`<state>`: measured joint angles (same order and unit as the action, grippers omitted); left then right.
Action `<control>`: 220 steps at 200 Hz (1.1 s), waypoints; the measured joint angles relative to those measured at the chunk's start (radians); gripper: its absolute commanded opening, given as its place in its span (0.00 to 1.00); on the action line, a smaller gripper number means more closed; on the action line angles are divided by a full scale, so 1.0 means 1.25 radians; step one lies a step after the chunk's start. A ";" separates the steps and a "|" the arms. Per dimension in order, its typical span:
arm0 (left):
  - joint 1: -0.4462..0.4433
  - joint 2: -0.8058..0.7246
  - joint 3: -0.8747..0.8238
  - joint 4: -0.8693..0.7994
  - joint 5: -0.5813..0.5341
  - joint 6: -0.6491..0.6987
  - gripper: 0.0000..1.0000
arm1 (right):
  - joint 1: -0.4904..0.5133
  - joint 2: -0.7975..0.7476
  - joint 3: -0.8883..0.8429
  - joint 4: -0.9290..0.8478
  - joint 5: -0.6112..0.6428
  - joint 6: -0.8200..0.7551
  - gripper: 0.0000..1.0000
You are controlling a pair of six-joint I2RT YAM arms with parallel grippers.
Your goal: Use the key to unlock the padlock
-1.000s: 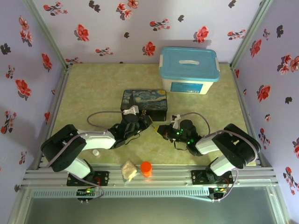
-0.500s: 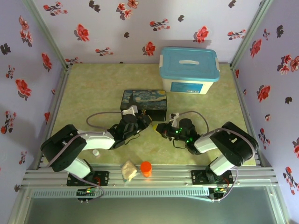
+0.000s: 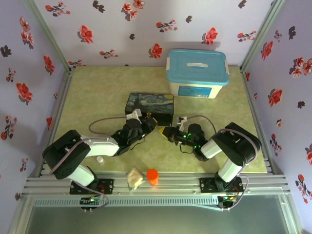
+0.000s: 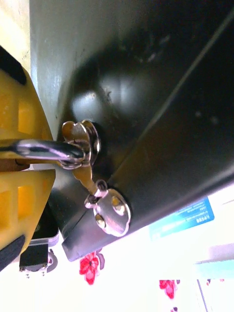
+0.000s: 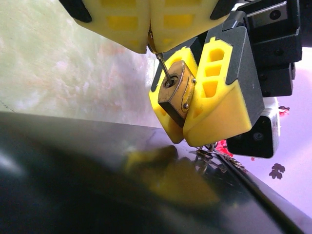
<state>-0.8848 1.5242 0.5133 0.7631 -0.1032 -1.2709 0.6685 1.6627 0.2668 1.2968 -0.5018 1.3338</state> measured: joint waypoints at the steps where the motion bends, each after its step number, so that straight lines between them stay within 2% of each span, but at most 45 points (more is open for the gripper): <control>1: 0.000 0.000 -0.001 0.001 0.000 0.000 0.00 | -0.001 0.000 0.000 0.001 -0.001 0.001 0.00; 92: 0.007 -0.010 -0.008 0.053 0.000 -0.033 0.00 | -0.049 0.000 0.026 0.013 -0.095 0.003 0.00; 178: 0.006 -0.010 -0.008 0.081 0.011 -0.036 0.00 | -0.055 -0.008 0.044 0.011 -0.120 0.032 0.00; 220: 0.011 -0.006 -0.008 0.107 0.012 -0.053 0.00 | -0.078 0.001 0.067 0.012 -0.166 0.041 0.00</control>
<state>-0.8707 1.5162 0.5037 0.8974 -0.0887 -1.3376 0.5709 1.6634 0.3508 1.3113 -0.7097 1.3849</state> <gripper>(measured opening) 0.138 0.039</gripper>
